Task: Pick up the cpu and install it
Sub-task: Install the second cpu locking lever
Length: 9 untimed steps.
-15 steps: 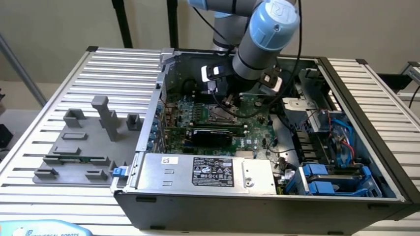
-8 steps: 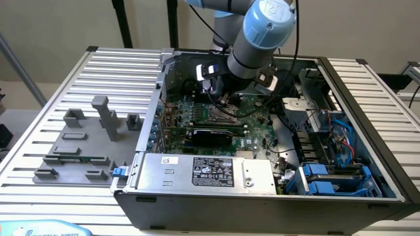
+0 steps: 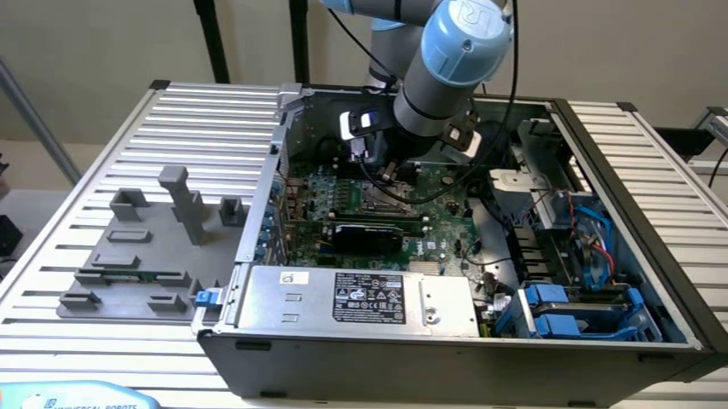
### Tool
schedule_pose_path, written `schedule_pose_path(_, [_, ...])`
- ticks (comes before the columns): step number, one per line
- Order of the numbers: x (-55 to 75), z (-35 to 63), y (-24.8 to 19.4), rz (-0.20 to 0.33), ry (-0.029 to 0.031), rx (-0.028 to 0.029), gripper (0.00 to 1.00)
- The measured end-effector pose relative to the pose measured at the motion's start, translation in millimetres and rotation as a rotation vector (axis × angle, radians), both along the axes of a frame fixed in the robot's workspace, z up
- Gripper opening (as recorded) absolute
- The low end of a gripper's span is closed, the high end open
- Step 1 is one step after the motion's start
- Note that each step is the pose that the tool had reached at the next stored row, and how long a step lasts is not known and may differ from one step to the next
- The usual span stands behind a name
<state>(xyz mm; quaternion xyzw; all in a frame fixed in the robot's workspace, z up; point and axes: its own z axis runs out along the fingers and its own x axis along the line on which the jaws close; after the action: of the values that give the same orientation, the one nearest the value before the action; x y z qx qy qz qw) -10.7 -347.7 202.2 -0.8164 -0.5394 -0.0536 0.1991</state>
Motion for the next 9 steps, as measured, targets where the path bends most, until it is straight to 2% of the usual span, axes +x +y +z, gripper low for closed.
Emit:
schedule_pose_path(7, [0.0,0.0,0.0,0.000,-0.0001,0.0000,0.11])
schedule_pose_path(9, [0.0,1.2,-0.5,0.000,0.0017,-0.0001,0.11])
